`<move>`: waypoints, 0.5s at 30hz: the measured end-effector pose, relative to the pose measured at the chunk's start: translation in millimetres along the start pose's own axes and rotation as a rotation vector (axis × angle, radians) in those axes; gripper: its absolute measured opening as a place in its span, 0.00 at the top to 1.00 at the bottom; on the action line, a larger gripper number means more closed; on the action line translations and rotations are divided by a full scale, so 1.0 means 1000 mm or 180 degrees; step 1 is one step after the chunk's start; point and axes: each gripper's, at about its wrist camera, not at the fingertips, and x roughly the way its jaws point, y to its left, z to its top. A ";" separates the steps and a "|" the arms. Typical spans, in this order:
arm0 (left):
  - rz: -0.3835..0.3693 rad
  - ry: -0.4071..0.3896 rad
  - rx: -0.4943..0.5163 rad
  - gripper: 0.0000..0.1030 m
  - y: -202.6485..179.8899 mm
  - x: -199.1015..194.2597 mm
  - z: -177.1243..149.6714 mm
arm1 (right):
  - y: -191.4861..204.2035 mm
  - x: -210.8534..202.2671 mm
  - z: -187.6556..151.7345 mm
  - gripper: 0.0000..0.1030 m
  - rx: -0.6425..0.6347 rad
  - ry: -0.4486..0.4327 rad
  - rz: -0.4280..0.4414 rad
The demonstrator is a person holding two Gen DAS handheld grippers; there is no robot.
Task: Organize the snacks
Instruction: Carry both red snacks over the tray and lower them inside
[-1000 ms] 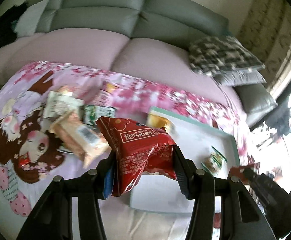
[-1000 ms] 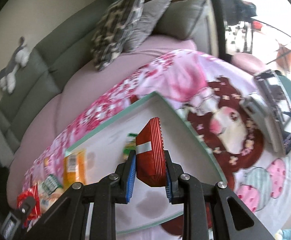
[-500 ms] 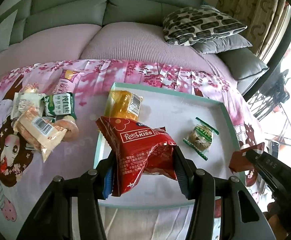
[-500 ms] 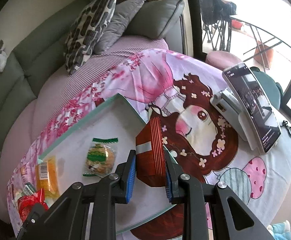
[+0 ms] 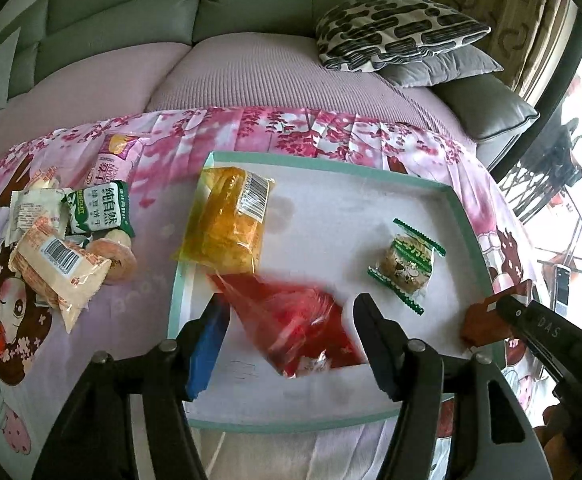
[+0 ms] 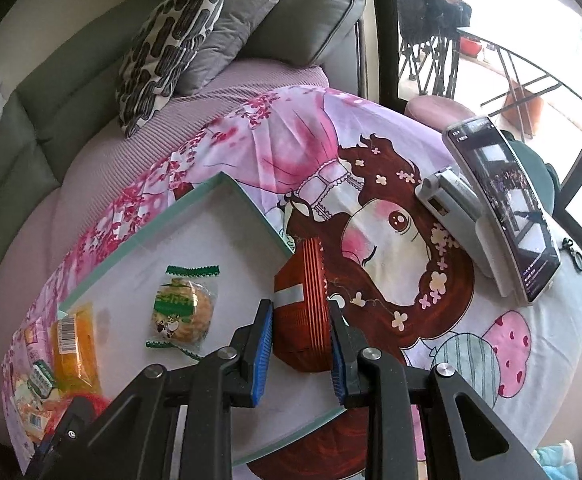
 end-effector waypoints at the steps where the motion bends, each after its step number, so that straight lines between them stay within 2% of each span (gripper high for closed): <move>1: 0.0018 0.0000 -0.0004 0.36 0.001 0.000 0.000 | 0.000 0.000 0.000 0.72 0.0002 0.0011 0.0015; 15: 0.0160 0.0058 -0.0290 0.36 0.023 0.003 0.003 | 0.018 0.002 -0.006 0.71 -0.0089 0.0109 0.0308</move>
